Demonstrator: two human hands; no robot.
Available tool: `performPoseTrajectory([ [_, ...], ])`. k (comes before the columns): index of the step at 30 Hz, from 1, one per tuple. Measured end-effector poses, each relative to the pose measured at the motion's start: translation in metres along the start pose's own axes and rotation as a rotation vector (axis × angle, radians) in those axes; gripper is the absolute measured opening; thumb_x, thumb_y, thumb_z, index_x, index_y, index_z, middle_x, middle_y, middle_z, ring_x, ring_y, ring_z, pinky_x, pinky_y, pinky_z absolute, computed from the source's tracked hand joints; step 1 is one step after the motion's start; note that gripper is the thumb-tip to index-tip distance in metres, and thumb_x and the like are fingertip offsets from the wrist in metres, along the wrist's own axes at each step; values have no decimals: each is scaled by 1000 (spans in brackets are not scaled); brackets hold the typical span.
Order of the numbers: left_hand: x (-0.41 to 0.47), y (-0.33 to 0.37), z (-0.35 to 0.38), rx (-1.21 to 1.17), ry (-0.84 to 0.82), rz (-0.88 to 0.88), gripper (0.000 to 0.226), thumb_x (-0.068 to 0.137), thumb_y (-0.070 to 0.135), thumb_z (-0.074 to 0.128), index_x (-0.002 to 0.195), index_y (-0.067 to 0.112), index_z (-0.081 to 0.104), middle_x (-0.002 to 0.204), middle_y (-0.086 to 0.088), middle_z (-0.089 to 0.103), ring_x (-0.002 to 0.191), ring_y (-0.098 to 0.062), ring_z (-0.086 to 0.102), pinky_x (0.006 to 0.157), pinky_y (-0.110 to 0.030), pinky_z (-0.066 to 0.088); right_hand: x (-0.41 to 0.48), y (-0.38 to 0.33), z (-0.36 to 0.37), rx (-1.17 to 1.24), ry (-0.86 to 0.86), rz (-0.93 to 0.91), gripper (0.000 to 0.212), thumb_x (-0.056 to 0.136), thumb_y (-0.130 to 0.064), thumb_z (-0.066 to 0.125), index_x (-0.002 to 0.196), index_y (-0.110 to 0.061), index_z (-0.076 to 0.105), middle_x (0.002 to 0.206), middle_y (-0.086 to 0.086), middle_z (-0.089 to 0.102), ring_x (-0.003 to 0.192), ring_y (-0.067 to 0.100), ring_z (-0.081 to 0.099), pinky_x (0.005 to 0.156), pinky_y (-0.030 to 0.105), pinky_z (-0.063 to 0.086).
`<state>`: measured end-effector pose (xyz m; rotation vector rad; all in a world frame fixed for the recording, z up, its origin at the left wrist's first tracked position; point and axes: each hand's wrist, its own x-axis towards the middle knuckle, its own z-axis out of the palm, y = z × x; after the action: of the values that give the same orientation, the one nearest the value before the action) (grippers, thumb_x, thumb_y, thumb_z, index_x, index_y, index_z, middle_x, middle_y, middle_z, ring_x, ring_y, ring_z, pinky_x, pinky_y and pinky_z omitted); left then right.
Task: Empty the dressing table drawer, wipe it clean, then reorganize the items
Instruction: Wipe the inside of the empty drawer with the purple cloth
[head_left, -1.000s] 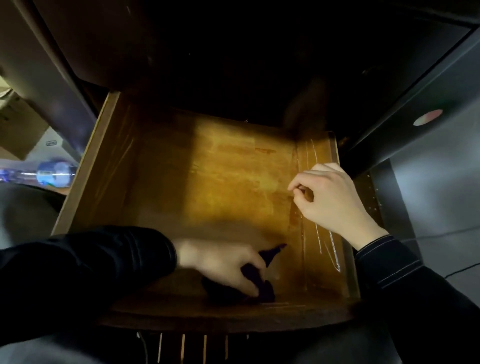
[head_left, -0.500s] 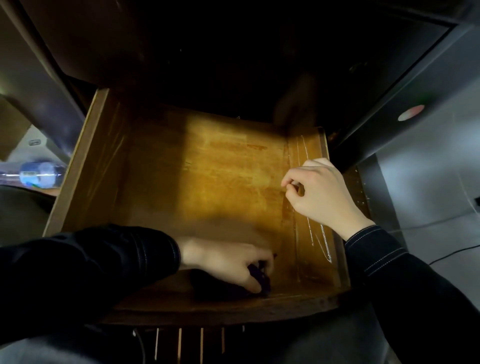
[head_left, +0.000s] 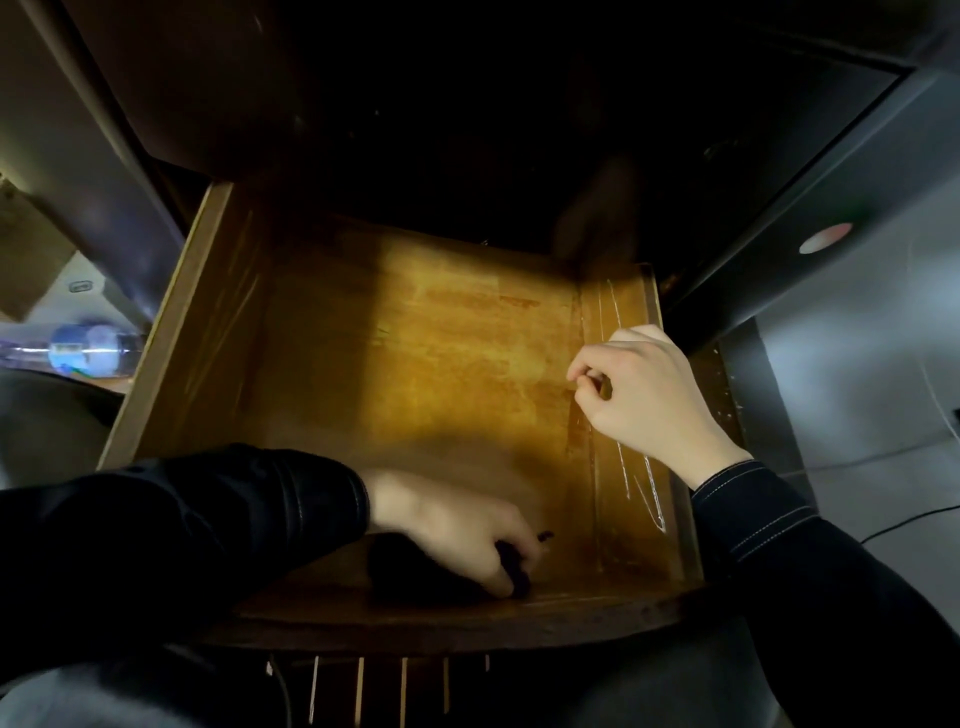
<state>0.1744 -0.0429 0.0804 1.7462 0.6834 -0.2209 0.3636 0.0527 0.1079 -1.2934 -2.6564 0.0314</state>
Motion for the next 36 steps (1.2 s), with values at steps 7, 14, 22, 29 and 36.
performPoseTrajectory([
  [7,-4,5,-5,-141,0,87,10,96,12,63,99,3,64,88,0,60,78,-8,55,71,-25,42,0,2,1,8,10,10,11,86,-16,68,83,-24,75,69,-18,53,73,7,48,93,31,33],
  [14,-13,8,-13,-177,-53,176,2,95,10,63,95,8,65,81,9,59,73,-2,55,66,-17,43,1,3,2,4,-1,15,11,87,-17,67,84,-25,74,69,-19,53,74,9,52,95,34,39],
  [22,0,3,-1,-73,-2,24,23,102,23,55,101,1,61,80,6,53,72,-7,48,64,-19,38,0,0,-1,16,-4,17,11,87,-17,67,83,-23,75,67,-19,53,74,12,56,97,35,39],
  [29,2,5,6,-103,112,86,19,102,23,56,106,5,64,91,5,58,76,-3,51,70,-19,41,1,0,-1,20,-3,16,11,86,-16,67,83,-23,75,67,-18,54,73,12,56,98,36,40],
  [36,-8,8,0,-155,87,175,11,101,17,58,98,10,65,88,7,61,73,1,54,67,-12,42,1,1,-1,19,0,10,11,86,-16,67,83,-23,75,68,-17,55,73,12,57,97,36,41],
])
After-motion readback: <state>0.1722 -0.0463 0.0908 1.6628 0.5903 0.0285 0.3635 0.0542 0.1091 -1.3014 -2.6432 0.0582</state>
